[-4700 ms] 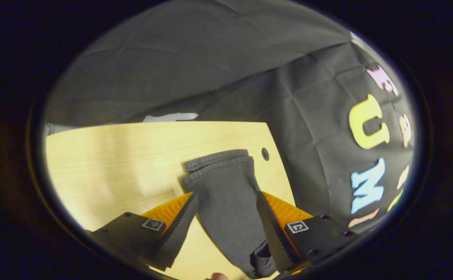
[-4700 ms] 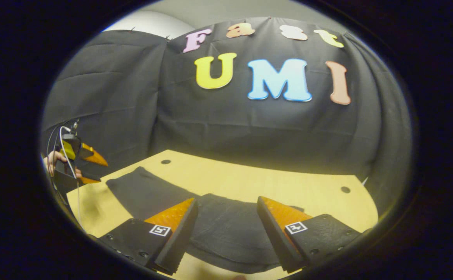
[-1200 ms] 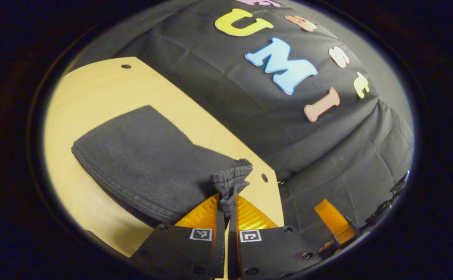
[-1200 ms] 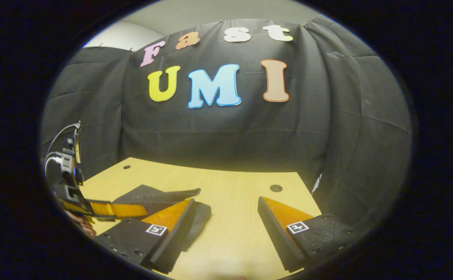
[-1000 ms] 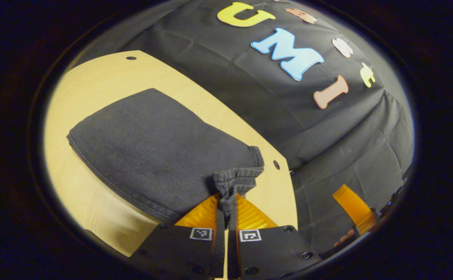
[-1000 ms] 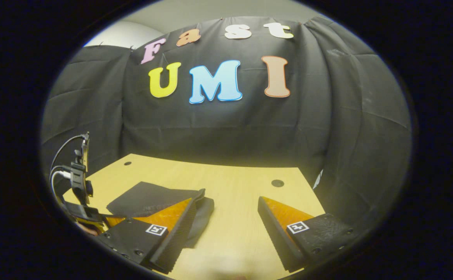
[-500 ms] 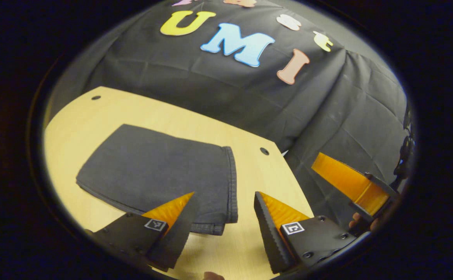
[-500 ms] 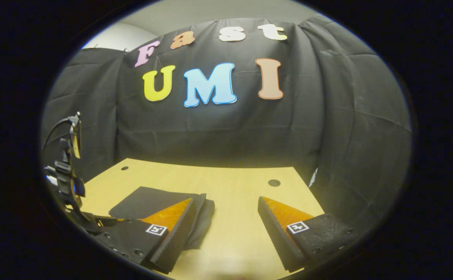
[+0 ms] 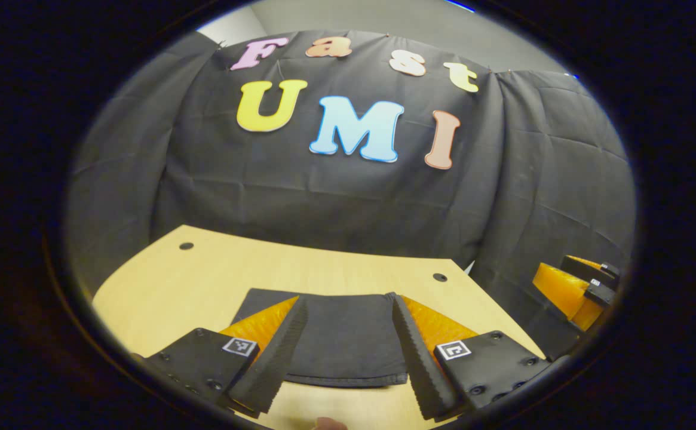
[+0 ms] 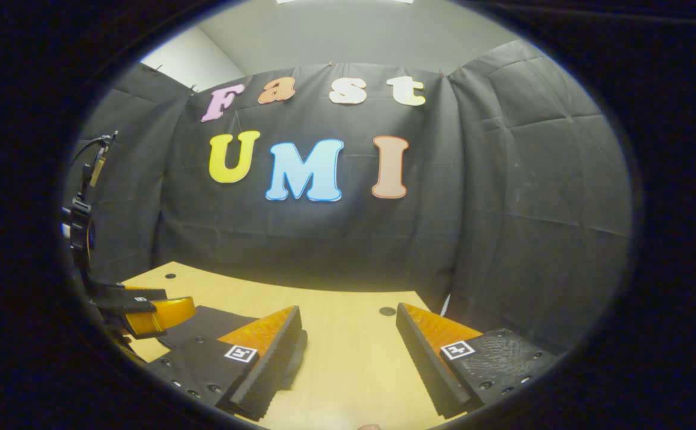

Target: Grasp the waist and the cuffs of the jeans and fold them to make the two legs overlap; first hold the waist and fold one-third of the jeans toward the cuffs, then hold the cuffs and fold the remaining one-third in the same direction to finish folding.

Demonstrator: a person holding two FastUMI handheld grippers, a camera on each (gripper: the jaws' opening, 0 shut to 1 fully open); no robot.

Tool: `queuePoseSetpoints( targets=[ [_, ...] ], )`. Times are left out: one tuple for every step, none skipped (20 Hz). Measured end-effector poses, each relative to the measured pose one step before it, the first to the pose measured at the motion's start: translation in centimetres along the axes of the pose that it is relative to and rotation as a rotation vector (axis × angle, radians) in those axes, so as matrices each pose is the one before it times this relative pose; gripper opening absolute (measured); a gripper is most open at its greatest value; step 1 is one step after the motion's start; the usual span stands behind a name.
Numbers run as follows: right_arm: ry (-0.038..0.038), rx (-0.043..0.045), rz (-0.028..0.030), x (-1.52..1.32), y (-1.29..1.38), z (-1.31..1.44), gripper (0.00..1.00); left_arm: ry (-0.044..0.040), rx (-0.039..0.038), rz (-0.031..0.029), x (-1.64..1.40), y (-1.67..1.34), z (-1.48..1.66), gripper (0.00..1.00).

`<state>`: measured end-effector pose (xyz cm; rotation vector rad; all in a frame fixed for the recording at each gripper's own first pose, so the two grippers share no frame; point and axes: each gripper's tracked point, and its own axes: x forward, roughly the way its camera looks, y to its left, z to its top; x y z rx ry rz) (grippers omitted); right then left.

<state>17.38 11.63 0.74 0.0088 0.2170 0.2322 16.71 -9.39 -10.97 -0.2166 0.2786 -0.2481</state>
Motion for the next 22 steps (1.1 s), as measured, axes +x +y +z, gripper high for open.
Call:
queuePoseSetpoints(
  targets=[
    [-0.00800,-0.00263,-0.00314,-0.455,-0.151,0.462,0.95,-0.01969,0.01447,0.00324,-0.535,-0.012,0.511,0.94],
    [-0.01417,0.00495,-0.00326,-0.392,-0.172,0.644,0.95,-0.03122,0.01832,0.00394,-0.433,-0.010,0.927,0.93],
    [-0.02046,0.00676,-0.00256,-0.171,-0.194,0.692,0.95,-0.03127,0.02071,0.00674,-0.533,0.005,0.865,0.93],
    [-0.01326,0.00704,0.00282,-0.125,-0.172,0.425,0.94,-0.01820,0.02201,0.01537,-0.086,0.194,0.688,0.91],
    [-0.00861,0.00226,0.00332,-0.135,-0.210,0.047,0.94,-0.01940,0.01880,0.01458,-0.297,0.138,0.694,0.90],
    [-0.00336,-0.00089,0.00623,-0.138,-0.216,-0.034,0.95,-0.01597,0.00429,0.01250,-0.582,-0.439,0.806,0.94],
    [-0.00668,0.00245,0.00408,-0.053,-0.367,0.039,0.95,-0.00988,0.00066,0.01542,-0.589,-0.289,0.507,0.94],
    [0.00568,0.00226,0.00808,-0.120,-0.286,-0.079,0.95,-0.00516,-0.00040,0.02059,-0.413,-0.094,0.238,0.94],
    [0.00432,0.00417,0.01046,-0.130,-0.216,-0.099,0.95,-0.00137,0.00087,0.01712,-0.495,-0.051,0.110,0.94],
    [0.00210,0.00342,-0.00169,-0.209,-0.443,-0.057,0.95,-0.00216,-0.00056,0.01551,-0.230,-0.077,0.116,0.90],
    [-0.00154,0.00717,0.00006,-0.172,-0.314,-0.008,0.95,0.00195,-0.00067,0.00463,-0.365,-0.222,0.021,0.94],
    [-0.00095,0.00410,0.00006,-0.193,-0.255,-0.078,0.95,-0.00142,0.00007,0.02053,-0.210,0.134,0.131,0.94],
    [-0.00003,-0.00075,0.00115,-0.139,-0.178,-0.268,0.95,0.00150,-0.00381,0.01169,-0.281,0.176,0.025,0.94],
    [-0.00318,-0.00255,0.00230,-0.172,-0.104,-0.013,0.95,-0.00128,-0.00843,0.01093,-0.171,0.016,0.177,0.94],
    [-0.00313,-0.00274,0.00019,-0.060,-0.175,-0.021,0.95,-0.00079,-0.00943,0.00741,-0.349,-0.007,0.140,0.94],
    [-0.00423,0.00165,-0.00003,-0.053,-0.140,0.101,0.95,-0.00429,-0.00547,0.00471,-0.637,-0.154,0.166,0.94],
    [-0.00484,0.00603,0.00214,-0.171,-0.071,0.094,0.95,-0.00796,-0.00058,0.00833,-0.367,0.060,0.206,0.94],
    [-0.00257,0.00741,0.00006,0.062,0.048,0.114,0.95,-0.00936,0.00203,0.00674,-0.133,-0.041,0.292,0.94],
    [-0.00388,0.00409,-0.00164,-0.060,-0.113,-0.018,0.95,-0.01005,0.00173,0.00688,-0.140,0.033,0.348,0.94],
    [-0.00724,-0.00128,-0.00386,0.060,-0.040,0.179,0.95,-0.00739,0.00456,-0.00068,-0.159,-0.177,0.242,0.94],
    [-0.00330,-0.00476,-0.00414,0.044,-0.094,0.067,0.95,-0.00560,0.00358,0.00386,-0.157,-0.045,0.225,0.94],
    [-0.00246,-0.00500,-0.00622,0.090,-0.125,0.069,0.95,-0.00408,-0.00163,0.00051,-0.106,-0.116,0.170,0.94]
  ],
)
